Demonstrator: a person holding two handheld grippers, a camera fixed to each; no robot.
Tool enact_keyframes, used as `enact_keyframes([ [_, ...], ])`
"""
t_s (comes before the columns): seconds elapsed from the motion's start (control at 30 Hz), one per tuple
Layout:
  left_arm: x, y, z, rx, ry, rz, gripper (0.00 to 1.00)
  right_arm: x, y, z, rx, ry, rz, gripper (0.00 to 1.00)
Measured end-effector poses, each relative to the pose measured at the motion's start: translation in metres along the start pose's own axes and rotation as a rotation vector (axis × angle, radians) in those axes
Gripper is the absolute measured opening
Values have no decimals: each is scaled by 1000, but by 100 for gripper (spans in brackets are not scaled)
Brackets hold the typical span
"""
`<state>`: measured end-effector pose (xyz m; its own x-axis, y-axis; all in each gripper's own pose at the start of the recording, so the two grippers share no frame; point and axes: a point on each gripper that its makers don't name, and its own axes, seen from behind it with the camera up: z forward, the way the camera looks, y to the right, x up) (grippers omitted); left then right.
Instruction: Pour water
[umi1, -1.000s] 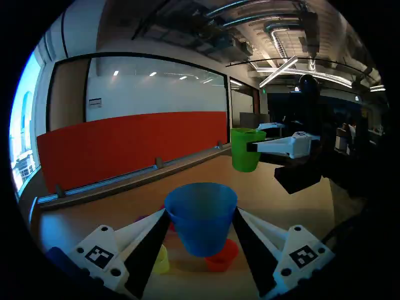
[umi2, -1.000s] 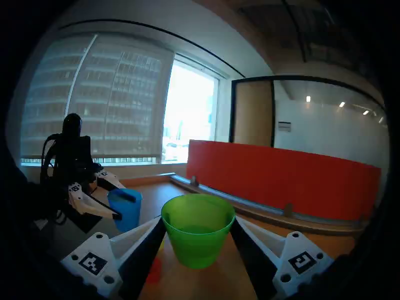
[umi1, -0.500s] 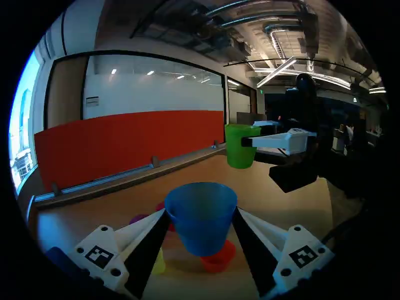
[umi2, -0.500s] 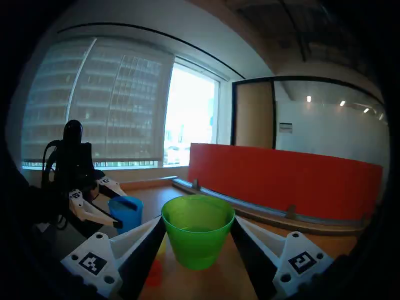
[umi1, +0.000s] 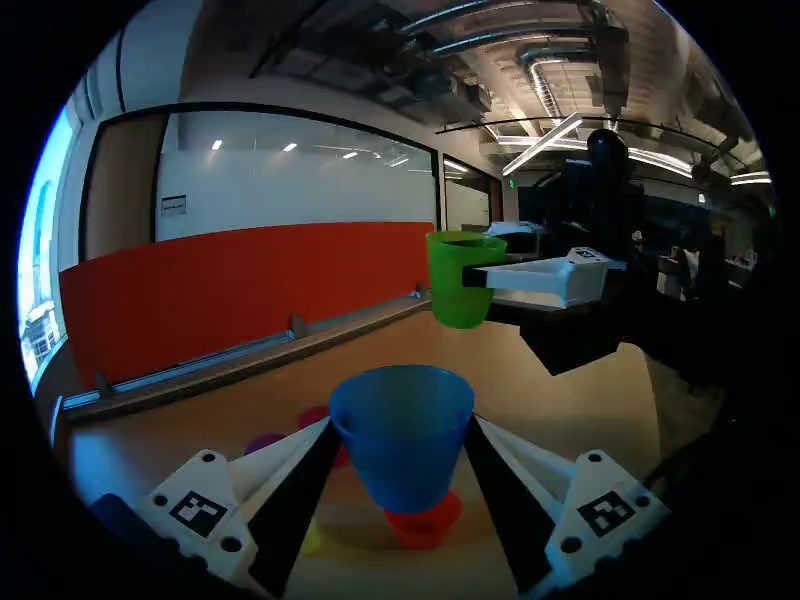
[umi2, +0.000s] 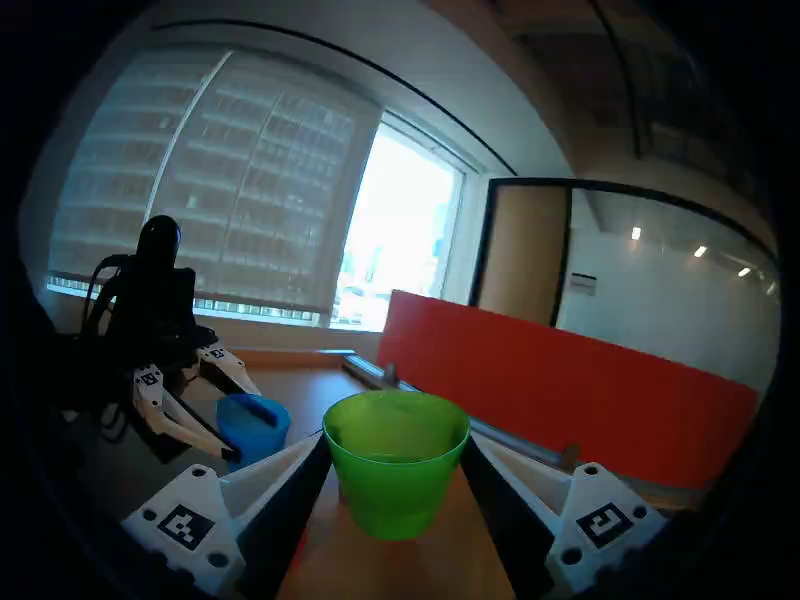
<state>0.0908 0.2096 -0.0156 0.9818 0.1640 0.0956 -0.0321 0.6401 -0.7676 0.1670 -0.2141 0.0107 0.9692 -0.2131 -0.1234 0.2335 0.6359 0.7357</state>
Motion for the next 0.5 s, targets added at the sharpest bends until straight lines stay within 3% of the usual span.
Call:
enact_keyframes([
  [0.5, 7, 6, 3, -23, 21, -4, 85, 29, -3, 14, 31, 11, -213, 90],
])
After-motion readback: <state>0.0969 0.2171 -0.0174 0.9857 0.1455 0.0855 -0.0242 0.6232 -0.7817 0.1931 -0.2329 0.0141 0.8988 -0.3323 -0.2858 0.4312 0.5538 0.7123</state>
